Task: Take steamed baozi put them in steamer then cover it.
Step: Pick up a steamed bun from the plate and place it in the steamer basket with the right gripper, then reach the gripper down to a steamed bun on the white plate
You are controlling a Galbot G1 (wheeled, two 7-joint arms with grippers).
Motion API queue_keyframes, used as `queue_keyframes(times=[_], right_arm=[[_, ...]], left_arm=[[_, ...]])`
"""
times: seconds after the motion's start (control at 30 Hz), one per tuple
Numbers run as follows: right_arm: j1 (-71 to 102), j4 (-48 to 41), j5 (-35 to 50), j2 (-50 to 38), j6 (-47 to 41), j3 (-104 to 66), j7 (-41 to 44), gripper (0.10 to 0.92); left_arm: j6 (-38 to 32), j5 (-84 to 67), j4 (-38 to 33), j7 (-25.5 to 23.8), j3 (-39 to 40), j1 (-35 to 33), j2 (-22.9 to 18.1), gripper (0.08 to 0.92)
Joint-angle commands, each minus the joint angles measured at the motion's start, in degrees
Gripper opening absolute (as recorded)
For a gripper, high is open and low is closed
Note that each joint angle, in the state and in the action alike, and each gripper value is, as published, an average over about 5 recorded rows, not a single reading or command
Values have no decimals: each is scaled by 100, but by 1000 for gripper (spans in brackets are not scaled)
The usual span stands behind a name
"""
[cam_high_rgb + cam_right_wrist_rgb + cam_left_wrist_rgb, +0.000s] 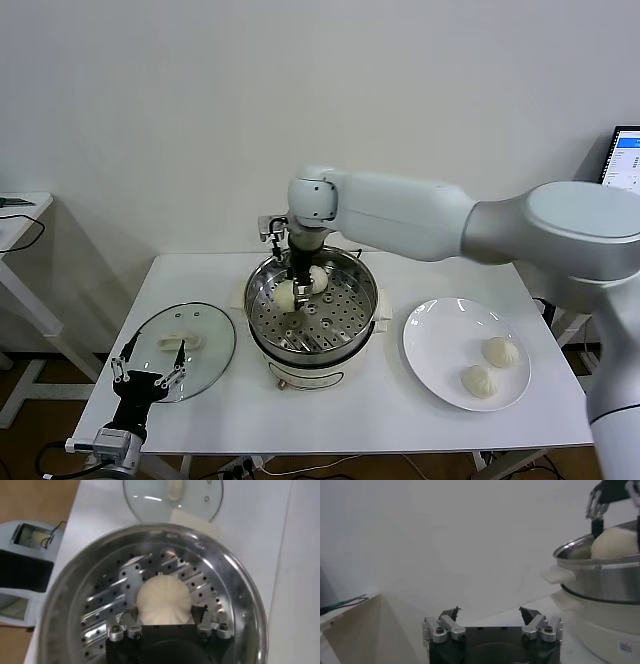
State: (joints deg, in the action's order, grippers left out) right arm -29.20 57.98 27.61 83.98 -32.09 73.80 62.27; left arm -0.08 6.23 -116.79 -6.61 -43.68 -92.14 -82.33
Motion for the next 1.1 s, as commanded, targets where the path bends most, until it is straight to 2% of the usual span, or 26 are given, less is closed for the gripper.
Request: queue_keyframes(times=[0.03,0.17,0.4,0.63,0.77,0.93,1.1], right_arm=[[455,-902,-288,645,43,-218,48,701],[436,-816,-258,630,32,-203,53,711],[-21,57,41,-22,-71,7,57,816],[-1185,1640,486,-1782,-97,210,148,823],[-1627,2382,467,-2963,-14,380,304,823],[-1642,3076,-55,-4357,181,559,559,823],[-726,3342,-924,-5459,426,62,788,823]], left_arm=[[5,-3,12,-4,6,9,1,823],[4,-1,23,-4,-13,-3,4,823],[6,2,28,3,20,-14,-10,823],[19,25,-37,22,79,-27,-20,823],[12,58,-7,25,106,-35,-24,823],[1,108,-31,27,157,-60,-52,823],[2,134,-101,38,208,-90,-65,823]])
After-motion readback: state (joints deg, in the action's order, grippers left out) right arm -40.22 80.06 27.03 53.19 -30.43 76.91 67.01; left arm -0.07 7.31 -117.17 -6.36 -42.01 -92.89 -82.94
